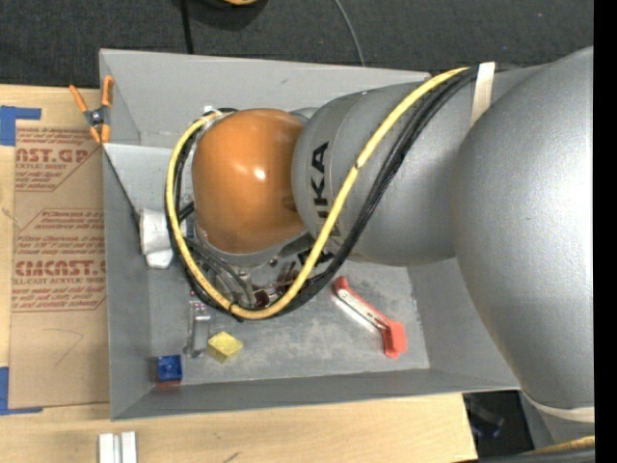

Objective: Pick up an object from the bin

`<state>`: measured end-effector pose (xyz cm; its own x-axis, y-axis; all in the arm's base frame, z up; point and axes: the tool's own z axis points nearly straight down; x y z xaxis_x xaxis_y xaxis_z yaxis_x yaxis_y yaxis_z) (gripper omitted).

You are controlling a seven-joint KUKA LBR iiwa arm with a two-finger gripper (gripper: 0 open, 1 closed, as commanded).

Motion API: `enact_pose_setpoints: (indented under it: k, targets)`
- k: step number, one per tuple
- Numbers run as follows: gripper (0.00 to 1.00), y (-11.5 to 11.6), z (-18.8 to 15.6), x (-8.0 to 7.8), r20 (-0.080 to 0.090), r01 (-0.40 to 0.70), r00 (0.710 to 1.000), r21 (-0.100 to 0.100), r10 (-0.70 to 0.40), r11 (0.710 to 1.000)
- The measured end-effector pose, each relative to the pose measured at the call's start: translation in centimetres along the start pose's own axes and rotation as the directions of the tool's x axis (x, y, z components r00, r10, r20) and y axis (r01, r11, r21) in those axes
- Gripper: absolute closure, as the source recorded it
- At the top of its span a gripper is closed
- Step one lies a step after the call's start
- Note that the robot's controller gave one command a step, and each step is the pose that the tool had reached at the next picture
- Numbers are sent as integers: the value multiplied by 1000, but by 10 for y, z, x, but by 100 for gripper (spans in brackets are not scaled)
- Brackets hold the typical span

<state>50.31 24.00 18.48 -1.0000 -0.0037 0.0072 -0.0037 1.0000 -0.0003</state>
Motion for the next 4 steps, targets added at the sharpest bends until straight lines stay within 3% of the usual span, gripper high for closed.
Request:
enact_pose_setpoints:
  k: [1, 2, 3, 4]
  targets:
    - [0, -1, -4, -2, 7, -3, 1000, -2, 3, 1000]
    - [0, -36, 66, 11, 7, -30, 1000, -3, 30, 1000]
    - [0, -48, 78, 19, -4, 11, 1000, 2, -11, 1000]
    - [0, -72, 67, 8, 4, -136, 991, -4, 136, 991]
